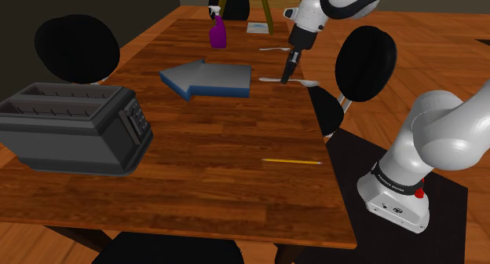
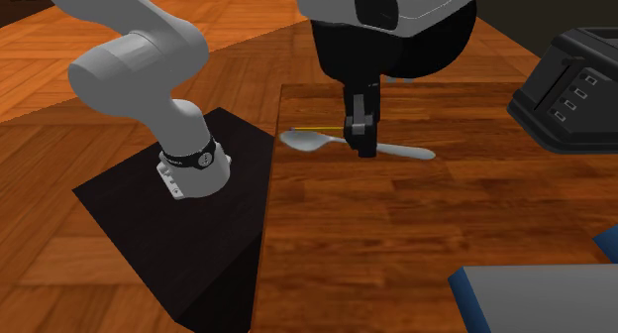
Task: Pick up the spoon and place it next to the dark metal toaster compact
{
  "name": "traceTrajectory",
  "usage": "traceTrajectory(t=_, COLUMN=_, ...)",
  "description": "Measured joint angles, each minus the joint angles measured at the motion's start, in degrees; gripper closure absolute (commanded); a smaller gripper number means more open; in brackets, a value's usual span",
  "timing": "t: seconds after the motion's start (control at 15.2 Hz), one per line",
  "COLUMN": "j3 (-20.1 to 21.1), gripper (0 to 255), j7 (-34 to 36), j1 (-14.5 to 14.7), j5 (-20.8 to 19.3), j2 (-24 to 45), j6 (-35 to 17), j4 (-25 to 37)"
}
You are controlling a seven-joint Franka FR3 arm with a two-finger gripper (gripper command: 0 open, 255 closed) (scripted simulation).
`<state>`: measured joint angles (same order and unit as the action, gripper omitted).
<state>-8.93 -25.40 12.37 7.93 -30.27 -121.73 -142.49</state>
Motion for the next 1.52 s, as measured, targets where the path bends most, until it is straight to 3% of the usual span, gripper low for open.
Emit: traceTrajectory(t=1.52, j3=0.6, gripper=255, j7=3.1, j1=0.0, j5=-0.8, j2=-0.6, j6=17.4, j4=17.0)
